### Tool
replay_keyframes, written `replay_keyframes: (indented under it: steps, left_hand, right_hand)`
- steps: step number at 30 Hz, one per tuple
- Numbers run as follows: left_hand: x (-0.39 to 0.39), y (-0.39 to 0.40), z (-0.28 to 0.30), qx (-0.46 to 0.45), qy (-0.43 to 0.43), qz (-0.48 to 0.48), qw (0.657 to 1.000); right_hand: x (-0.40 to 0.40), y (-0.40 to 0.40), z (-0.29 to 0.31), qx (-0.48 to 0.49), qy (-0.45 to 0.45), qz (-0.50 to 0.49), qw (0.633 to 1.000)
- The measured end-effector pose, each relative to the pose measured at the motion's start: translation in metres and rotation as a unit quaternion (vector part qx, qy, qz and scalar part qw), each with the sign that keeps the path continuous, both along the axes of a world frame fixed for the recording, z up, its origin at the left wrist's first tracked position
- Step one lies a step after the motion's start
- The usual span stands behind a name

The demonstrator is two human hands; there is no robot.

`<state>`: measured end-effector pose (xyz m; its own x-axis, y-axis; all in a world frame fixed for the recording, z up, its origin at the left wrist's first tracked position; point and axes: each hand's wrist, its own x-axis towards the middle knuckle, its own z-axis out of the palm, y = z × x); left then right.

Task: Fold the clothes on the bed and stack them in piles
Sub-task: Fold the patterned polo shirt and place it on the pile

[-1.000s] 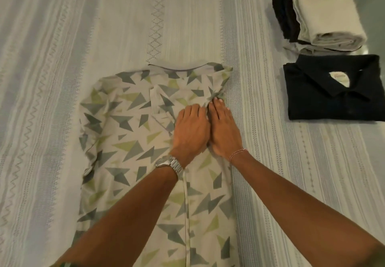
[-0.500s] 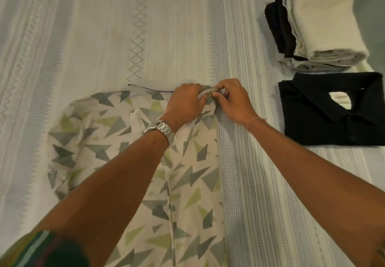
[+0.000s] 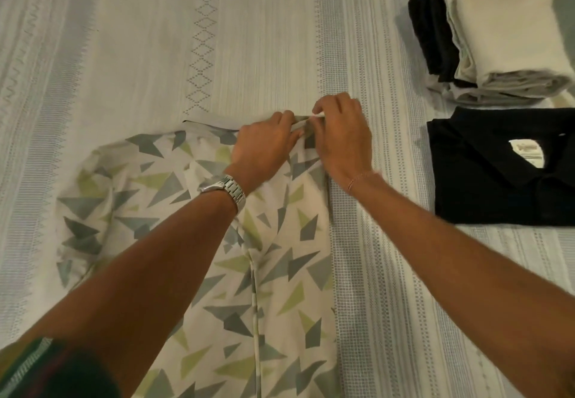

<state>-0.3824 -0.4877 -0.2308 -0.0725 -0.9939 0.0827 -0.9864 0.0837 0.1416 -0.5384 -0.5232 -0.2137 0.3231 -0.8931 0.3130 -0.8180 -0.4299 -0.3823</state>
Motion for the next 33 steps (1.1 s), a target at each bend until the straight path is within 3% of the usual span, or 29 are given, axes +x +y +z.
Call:
replay_keyframes:
  steps: [2,4,7,13,17,20,24,28,31,33]
  left_hand:
    - [0.001,0.001,-0.002,-0.010,0.009,-0.001,1.000]
    - [0.003,0.004,-0.001,-0.021,0.014,-0.004,1.000]
    - [0.007,0.010,0.002,-0.021,0.018,0.005,1.000]
    - [0.040,0.050,0.004,-0.033,0.022,0.073,0.997]
    - [0.063,0.081,0.012,0.001,-0.004,0.178,0.984]
    - [0.068,0.107,0.021,0.028,0.046,0.330,0.942]
    - [0.071,0.133,0.018,0.087,0.232,0.472,0.846]
    - [0.078,0.134,0.028,0.129,0.290,0.466,0.826]
    - [0.091,0.131,0.026,0.130,0.372,0.475,0.787]
    - [0.094,0.129,0.026,0.118,0.435,0.463,0.763]
  right_hand:
    - [0.010,0.038,-0.004,-0.038,-0.044,-0.024,0.998]
    - [0.016,0.077,-0.015,0.008,-0.055,-0.006,0.998]
    - [0.012,0.112,-0.037,0.114,0.040,0.034,0.992]
    - [0.009,0.109,-0.042,0.138,0.141,0.045,0.979]
    - [0.010,0.108,-0.040,0.150,0.163,0.022,0.975]
    - [0.011,0.108,-0.038,0.153,0.171,0.024,0.973]
    - [0.014,0.108,-0.035,0.164,0.181,0.032,0.969]
    - [0.027,0.128,-0.019,0.141,0.181,-0.002,0.973]
    - [0.048,0.174,-0.007,0.074,0.049,0.085,0.992]
    - [0.065,0.197,-0.005,0.098,0.021,0.078,0.992]
